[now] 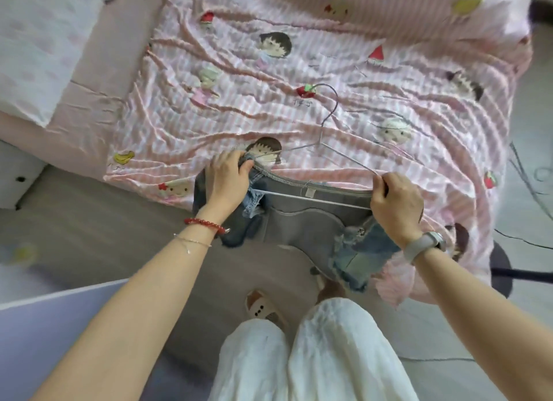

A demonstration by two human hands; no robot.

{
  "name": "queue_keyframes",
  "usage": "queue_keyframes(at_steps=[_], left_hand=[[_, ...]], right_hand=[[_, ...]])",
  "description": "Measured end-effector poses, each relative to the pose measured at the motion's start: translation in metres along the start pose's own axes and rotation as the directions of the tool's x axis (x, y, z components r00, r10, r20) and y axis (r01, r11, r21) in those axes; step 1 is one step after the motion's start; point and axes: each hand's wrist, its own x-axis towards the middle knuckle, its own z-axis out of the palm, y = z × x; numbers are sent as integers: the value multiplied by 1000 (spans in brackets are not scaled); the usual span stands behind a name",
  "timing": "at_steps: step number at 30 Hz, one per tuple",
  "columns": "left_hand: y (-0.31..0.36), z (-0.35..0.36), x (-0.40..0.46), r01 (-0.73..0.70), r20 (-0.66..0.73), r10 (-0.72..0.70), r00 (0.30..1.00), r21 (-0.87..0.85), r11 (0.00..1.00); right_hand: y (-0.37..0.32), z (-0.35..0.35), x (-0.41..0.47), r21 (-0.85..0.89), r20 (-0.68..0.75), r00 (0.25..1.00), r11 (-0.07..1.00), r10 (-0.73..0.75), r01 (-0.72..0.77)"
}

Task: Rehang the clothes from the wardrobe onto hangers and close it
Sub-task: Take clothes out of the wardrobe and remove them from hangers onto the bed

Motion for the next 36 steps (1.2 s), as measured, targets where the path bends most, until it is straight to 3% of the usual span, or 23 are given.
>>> queue_keyframes(at_steps=[8,14,16,19,24,30,33,36], left_hand=[[81,79,148,84,-54,-76,996,176,981],[111,146,247,144,-144,-132,981,79,986],[111,172,258,152,-48,-151,987,22,988],[103,205,253,235,103,-241,965,68,970],[100,221,271,212,-90,-218,972,-73,975],[132,221,332,13,-247,-65,967,-208,978],[130,240,333,50,-154,-64,986,-91,995],[103,262,308,39,112,-61,992,195,980]], right_hand=[[55,42,167,47,-39,996,996,76,-74],[85,89,294,-7,-120,992,999,32,-33],[95,109,320,-45,-74,996,998,42,-45],[110,139,342,-73,22,993,991,115,-113],[125,161,368,-39,24,982,982,188,-187],[145,166,398,-30,-59,967,968,249,-251],[150,171,409,-63,-57,969,968,239,-242],[145,181,398,-94,31,969,966,246,-243]])
